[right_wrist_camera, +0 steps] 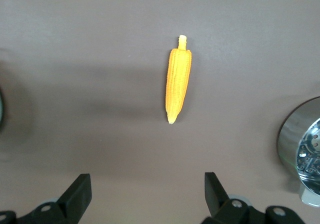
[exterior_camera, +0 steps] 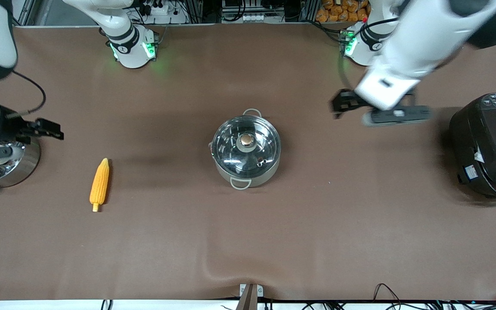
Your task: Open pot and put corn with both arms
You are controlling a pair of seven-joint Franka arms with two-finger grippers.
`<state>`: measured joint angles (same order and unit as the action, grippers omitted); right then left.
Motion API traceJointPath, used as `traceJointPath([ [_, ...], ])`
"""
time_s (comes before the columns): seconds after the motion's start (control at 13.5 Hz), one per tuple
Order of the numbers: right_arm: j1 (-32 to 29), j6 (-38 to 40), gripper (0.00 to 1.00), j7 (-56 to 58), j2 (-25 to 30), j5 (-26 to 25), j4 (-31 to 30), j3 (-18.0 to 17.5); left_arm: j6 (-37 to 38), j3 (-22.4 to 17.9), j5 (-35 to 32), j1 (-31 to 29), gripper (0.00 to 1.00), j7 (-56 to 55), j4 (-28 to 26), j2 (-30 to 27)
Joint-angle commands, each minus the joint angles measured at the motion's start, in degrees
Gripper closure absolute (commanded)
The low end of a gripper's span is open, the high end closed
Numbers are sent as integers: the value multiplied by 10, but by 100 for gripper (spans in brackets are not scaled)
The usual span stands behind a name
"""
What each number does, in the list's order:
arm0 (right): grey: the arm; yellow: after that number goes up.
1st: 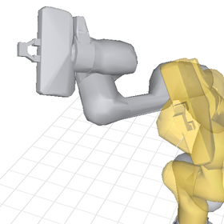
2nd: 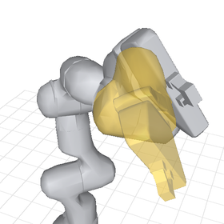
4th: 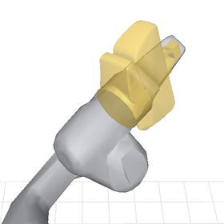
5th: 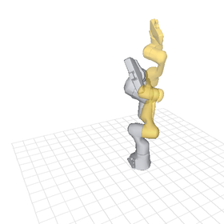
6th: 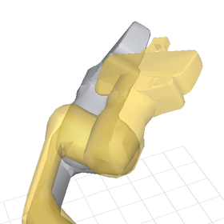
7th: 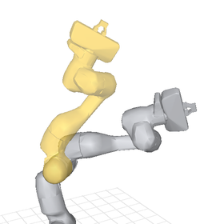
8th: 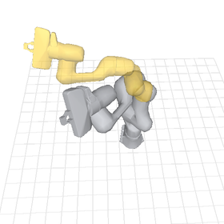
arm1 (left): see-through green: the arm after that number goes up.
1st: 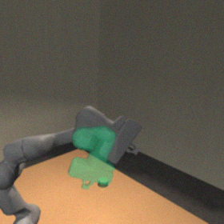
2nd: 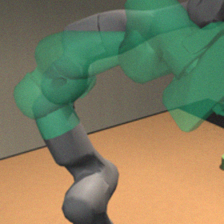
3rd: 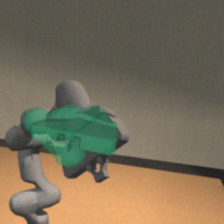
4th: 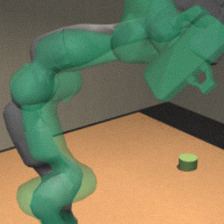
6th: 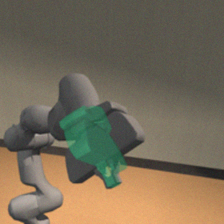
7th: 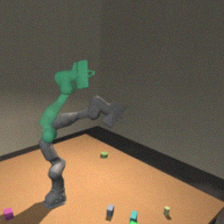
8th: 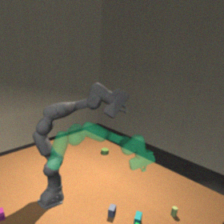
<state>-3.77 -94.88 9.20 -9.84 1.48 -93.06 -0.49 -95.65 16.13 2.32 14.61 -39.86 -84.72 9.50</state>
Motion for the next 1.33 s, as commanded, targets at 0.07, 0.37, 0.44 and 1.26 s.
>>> traceJointPath([
  [0.07,-17,-59,0,6,-107,-7,6,8,-30,-8,-26,95,0,-158,78,110],
  [0.37,-19,-128,0,9,-192,-6,6,7,-107,-15,-50,153,0,-279,80,171],
  [0.44,-17,-145,0,10,-206,-5,6,6,-109,-22,-80,176,0,-306,81,183],
  [1.26,-5,-321,0,10,-265,-31,-68,7,-168,-35,-124,235,0,-367,104,279],
])
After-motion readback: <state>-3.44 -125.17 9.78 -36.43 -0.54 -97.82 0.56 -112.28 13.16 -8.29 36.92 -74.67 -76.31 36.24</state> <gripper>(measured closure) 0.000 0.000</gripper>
